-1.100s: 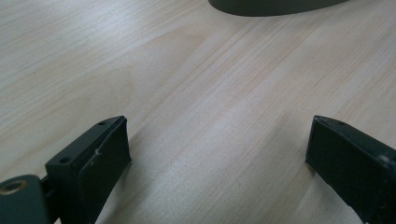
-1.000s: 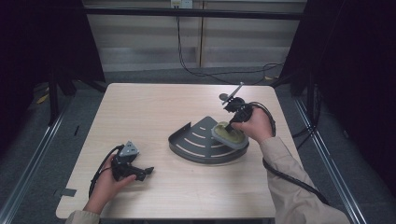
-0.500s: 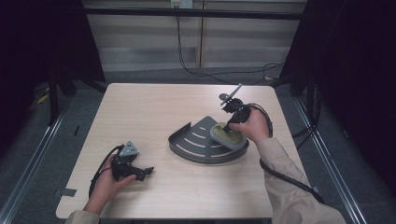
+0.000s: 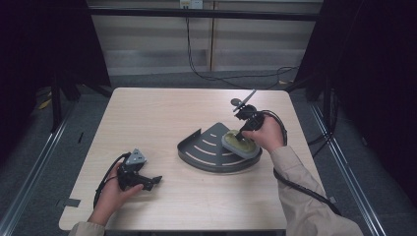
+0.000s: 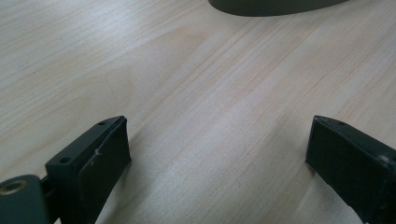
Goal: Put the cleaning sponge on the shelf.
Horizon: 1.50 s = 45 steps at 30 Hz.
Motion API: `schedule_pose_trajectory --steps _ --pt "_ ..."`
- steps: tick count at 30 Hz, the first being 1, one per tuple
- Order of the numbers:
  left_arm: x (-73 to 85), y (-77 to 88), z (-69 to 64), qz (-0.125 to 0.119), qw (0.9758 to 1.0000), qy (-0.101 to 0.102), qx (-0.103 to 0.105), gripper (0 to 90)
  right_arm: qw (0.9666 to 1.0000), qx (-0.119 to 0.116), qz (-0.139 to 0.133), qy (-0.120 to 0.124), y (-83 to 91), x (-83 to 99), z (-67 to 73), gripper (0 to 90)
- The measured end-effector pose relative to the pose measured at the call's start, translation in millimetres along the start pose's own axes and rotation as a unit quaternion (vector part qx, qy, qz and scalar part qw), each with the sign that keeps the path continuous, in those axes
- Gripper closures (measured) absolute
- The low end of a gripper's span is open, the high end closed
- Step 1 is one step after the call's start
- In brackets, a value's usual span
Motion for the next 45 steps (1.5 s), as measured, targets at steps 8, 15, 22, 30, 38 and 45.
schedule_pose_trajectory --steps 8,15,22,30,38,45 --pt "0.0 0.0 0.0 0.000 1.0000 0.000 0.000 5.6 1.0000 -0.002 -0.002 -0.002 -2.6 -0.6 1.4 70.4" --pt "0.0 0.0 0.0 0.000 1.0000 0.000 0.000 5.7 1.0000 -0.002 -0.003 -0.006 -6.5 -0.4 1.6 70.3" --pt "0.1 -0.1 -0.3 0.000 1.0000 0.002 0.001 5.6 1.0000 -0.003 -0.003 -0.007 -7.9 -0.3 1.5 70.3" --pt "0.1 -0.1 -0.3 0.000 1.0000 0.002 0.001 5.6 1.0000 -0.001 -0.005 -0.008 -11.0 -0.8 0.7 70.3" --pt "0.1 -0.1 -0.3 0.000 1.0000 0.002 0.001 5.7 1.0000 0.001 -0.003 -0.009 -17.8 1.7 1.7 70.2" --pt "0.1 -0.1 -0.3 -0.001 1.0000 0.002 0.001 5.6 1.0000 0.001 0.005 -0.008 -20.4 5.3 1.2 69.6"
Point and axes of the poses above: each handheld gripper's, and its own axes: y roughly backward along the jaws, x roughly out of its underside, z roughly to its left, the point moved 3 cm from there along -y, roughly forward along the jaws, and after that the axes turned 4 degrees about x, right-handed, at the moved point
